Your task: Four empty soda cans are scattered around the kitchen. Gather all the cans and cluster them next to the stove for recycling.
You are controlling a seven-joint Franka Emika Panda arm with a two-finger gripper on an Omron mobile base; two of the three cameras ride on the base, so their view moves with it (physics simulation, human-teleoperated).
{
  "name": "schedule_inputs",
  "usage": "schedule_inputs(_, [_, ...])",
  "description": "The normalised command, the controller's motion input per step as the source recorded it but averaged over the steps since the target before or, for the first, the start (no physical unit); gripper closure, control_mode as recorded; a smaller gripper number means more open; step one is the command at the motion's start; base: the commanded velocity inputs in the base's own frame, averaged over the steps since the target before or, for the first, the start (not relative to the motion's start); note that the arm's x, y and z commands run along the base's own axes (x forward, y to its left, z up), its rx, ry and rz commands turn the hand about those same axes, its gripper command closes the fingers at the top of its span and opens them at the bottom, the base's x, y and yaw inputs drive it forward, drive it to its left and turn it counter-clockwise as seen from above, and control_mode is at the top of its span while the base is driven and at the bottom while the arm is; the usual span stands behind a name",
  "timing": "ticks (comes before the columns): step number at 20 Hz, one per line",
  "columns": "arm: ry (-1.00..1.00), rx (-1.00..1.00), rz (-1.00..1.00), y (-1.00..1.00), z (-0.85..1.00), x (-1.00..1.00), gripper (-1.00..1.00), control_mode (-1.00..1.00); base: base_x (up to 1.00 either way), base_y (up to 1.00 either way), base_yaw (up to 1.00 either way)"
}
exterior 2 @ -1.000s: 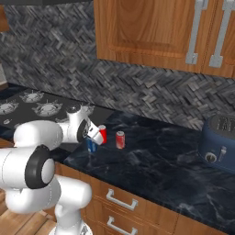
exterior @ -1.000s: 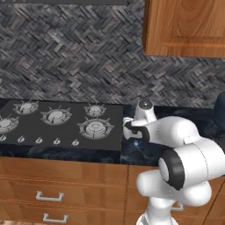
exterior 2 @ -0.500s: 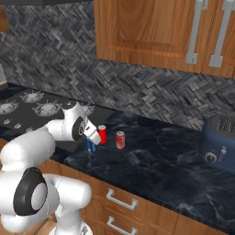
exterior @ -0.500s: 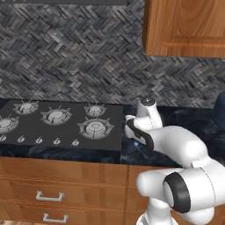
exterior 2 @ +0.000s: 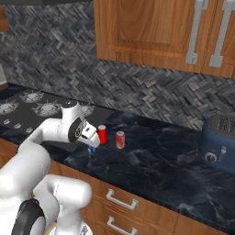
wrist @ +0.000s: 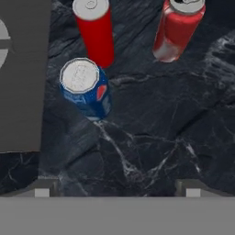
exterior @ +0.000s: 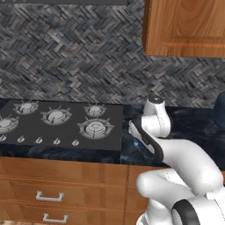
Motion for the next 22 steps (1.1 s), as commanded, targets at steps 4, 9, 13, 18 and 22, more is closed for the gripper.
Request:
schedule_inputs(4, [0.00, 0.00, 0.13, 0.02, 0.00, -0.47, -1.00, -1.00, 0.00, 0.00, 0.00])
schedule_inputs(9, [0.01, 0.00, 0.03, 0.02, 0.00, -0.30, -1.00, -1.00, 0.00, 0.00, 0.00])
schedule_inputs(13, [0.00, 0.00, 0.00, 0.00, 0.00, 0.00, -1.00, -1.00, 0.00, 0.00, 0.00])
schedule_inputs(18, [0.00, 0.00, 0.00, 0.00, 0.00, 0.00, -1.00, -1.00, 0.00, 0.00, 0.00])
schedule_inputs(22, [-0.01, 0.00, 0.00, 0.00, 0.00, -0.04, -1.00, 1.00, -0.37, 0.00, 0.01])
